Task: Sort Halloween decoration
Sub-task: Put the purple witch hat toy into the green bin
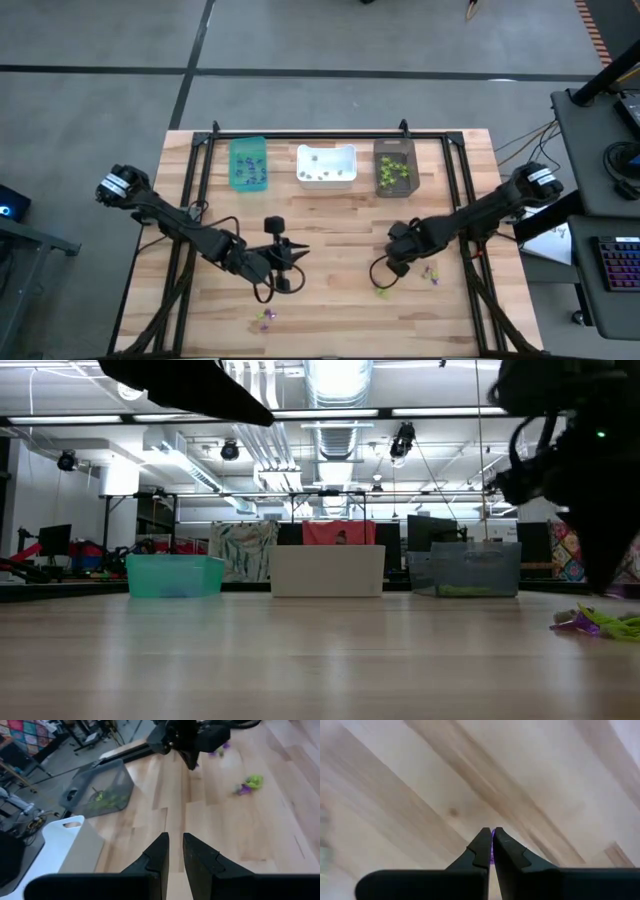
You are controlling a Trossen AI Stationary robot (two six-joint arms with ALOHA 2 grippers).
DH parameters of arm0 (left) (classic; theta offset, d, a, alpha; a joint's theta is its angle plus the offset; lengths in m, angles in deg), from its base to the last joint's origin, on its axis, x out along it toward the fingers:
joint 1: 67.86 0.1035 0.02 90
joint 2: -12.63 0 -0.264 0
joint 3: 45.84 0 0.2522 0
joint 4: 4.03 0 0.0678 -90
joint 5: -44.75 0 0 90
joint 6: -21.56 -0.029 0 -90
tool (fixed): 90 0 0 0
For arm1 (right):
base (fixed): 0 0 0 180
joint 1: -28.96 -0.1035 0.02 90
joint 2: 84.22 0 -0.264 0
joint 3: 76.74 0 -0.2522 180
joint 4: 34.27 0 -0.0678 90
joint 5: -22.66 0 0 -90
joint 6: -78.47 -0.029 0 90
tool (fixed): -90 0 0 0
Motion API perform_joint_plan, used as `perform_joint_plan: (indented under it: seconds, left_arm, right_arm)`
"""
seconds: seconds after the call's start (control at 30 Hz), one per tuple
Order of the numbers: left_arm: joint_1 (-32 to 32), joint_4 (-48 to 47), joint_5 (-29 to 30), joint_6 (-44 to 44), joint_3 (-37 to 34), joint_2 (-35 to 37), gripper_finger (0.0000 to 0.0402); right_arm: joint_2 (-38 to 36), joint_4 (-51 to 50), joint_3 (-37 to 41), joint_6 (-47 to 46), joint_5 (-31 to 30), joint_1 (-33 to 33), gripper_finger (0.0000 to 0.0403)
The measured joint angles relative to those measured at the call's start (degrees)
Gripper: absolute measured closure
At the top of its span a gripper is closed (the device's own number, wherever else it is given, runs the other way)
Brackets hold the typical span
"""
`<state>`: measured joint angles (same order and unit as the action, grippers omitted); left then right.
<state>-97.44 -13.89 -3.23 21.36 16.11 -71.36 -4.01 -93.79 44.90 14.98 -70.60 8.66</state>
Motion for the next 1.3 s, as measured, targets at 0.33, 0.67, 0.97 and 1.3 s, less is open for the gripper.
perform_joint_plan:
  seconds: [0.33,0.67,0.97,1.3]
  left_arm:
    - [-2.1,-1.4,5.5,-1.6,0.0,6.1,0.0363]
    - [-5.4,-3.0,13.8,-1.9,0.0,20.9,0.0363]
    - [-5.5,-9.2,14.6,-1.9,0.0,30.3,0.0363]
    - [-5.6,-16.2,14.5,2.0,0.0,33.5,0.0363]
  right_arm:
    - [-0.9,32.5,-0.1,14.1,-6.4,5.3,0.0394]
    - [7.5,75.4,-1.6,31.0,5.8,20.4,0.0394]
    - [20.7,75.9,-18.2,40.8,8.3,29.9,0.0394]
    - [38.1,66.8,-44.3,48.4,8.3,33.5,0.0394]
